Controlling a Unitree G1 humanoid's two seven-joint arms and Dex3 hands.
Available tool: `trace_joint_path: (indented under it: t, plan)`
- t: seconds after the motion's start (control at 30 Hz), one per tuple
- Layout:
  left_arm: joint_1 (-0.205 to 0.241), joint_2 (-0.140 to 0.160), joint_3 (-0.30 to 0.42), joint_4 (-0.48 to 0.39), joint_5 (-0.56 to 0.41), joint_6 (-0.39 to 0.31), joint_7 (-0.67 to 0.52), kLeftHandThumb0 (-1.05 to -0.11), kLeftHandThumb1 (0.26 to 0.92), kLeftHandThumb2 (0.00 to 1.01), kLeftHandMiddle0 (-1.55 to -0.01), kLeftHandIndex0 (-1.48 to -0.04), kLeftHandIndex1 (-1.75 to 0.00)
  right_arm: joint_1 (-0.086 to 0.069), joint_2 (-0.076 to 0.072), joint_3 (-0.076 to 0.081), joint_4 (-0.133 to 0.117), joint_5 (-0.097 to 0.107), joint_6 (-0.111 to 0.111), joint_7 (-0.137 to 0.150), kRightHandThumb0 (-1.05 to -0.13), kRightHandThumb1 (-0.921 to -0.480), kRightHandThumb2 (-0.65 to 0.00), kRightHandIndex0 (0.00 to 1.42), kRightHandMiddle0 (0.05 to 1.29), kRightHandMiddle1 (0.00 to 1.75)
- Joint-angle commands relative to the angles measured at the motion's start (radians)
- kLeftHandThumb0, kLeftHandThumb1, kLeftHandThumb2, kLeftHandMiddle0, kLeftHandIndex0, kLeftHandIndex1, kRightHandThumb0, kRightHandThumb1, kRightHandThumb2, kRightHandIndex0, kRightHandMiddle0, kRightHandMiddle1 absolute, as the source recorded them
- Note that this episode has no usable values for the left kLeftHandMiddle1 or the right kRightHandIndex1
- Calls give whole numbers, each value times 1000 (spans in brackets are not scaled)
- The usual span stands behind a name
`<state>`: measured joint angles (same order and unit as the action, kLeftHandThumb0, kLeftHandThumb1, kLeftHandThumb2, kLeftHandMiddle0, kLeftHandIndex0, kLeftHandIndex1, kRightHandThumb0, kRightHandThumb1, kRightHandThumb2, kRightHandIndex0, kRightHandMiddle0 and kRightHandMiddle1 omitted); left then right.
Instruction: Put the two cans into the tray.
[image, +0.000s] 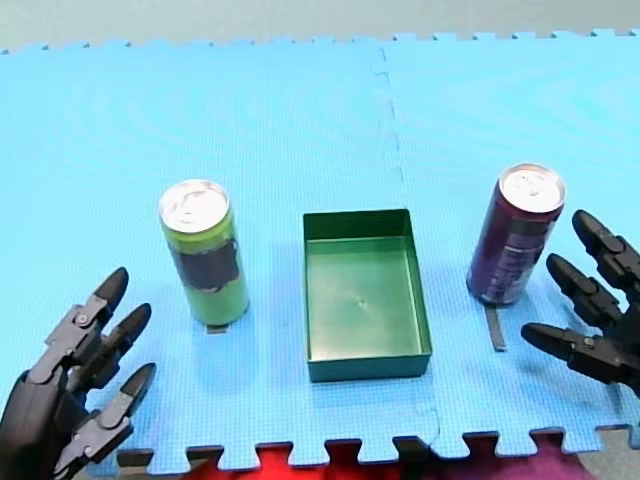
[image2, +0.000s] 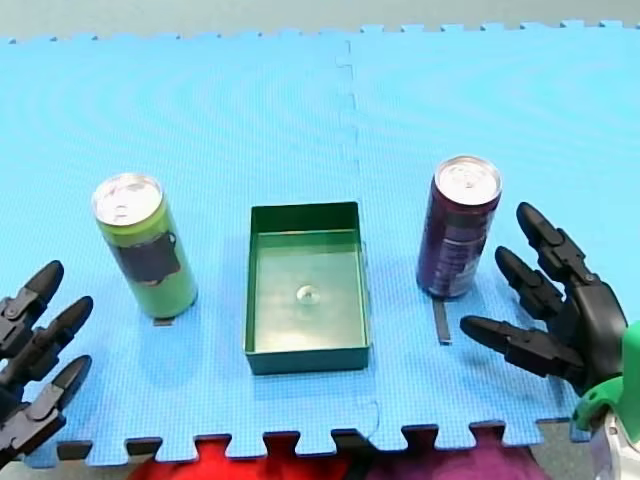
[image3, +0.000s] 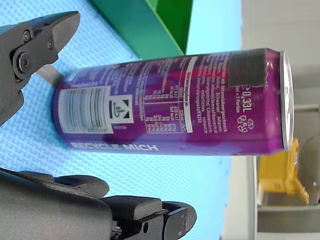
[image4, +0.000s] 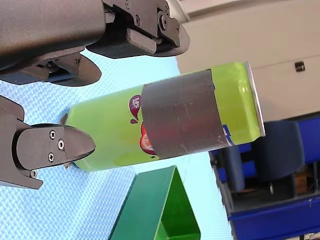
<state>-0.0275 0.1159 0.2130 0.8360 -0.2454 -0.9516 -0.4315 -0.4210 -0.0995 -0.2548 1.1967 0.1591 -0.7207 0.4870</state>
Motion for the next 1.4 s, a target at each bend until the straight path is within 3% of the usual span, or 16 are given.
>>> trace_joint_path:
  t: [0.0,0.2,0.5,0.73,0.9,1.17,1.37]
  plan:
    - [-4,6,6,7,-8,4,-4,-1048,921,356,-407,-292,0,-8,-9,-3,3,3,-2,-4,-835,-575,-4,280,176,0]
    - [-7,5,9,11,-9,2,-10,-1048,921,359,-408,-289,0,-14,-12,-4,10,-3,-31,-21,-884,-592,-7,275,182,3]
    - [-6,5,10,9,-15,11,-19,-1048,921,372,-405,-278,0,-27,-14,6,22,-29,-60,-63,-965,-620,-8,276,215,9]
    - [-3,5,10,-1,-18,27,-25,-1048,921,387,-401,-272,0,-71,-7,8,41,-38,-52,-88,-1011,-637,-7,282,237,10]
    - [0,5,10,-7,-17,29,-27,-1048,921,396,-397,-269,0,-101,-1,16,40,-48,-41,-104,-1045,-650,-7,292,253,10]
    - [3,5,9,-11,-10,26,-21,-1048,921,405,-394,-268,0,-114,7,30,42,-60,-33,-122,-1048,-664,-9,310,276,15]
    - [7,4,7,-21,-8,28,-16,-1048,921,413,-392,-267,0,-119,16,49,40,-79,-26,-135,-1048,-674,-10,328,292,17]
